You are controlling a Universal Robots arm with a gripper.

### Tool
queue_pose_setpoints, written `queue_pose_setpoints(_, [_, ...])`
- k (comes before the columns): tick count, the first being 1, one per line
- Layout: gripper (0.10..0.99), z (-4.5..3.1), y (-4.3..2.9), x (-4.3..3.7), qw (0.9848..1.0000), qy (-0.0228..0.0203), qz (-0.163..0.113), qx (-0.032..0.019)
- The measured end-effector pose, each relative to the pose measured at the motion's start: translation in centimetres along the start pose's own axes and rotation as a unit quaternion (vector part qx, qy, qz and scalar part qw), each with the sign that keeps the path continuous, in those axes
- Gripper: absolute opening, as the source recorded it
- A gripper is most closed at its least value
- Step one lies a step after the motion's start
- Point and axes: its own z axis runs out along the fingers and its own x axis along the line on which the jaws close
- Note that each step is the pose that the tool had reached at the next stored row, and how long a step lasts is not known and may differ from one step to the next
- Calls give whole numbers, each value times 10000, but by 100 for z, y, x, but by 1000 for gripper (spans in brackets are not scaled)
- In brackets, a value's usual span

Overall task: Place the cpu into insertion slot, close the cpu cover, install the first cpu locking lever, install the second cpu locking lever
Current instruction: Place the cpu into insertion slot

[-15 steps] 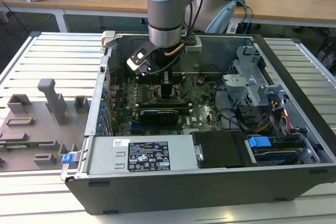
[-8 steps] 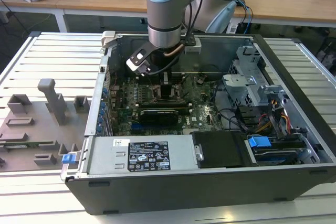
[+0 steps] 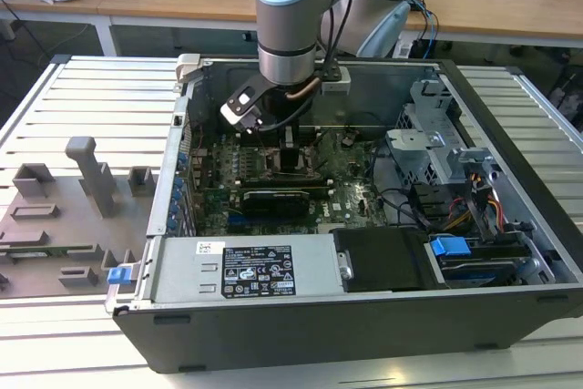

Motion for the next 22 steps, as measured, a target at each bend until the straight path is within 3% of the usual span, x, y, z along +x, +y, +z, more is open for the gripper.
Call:
queue_pose_setpoints(2, [541,3,22,-1,10000,-2,-1,1])
queue_pose_setpoints(10, [541,3,-9,-1,10000,1,-1,1])
queue_pose_setpoints(11, [616,4,-9,-1,10000,2,0,-1])
queue_pose_setpoints(12, [616,3,-9,-1,10000,0,-1,0])
queue_pose_setpoints(16, [616,-178,1,3,10000,0,0,0])
queue_pose_setpoints(20, [600,-281,8,33,10000,0,-1,0])
queue_pose_setpoints(21, [533,-329,11,36,10000,0,-1,0])
queue_pose_setpoints(22, [412,-378,15,36,10000,-1,-2,0])
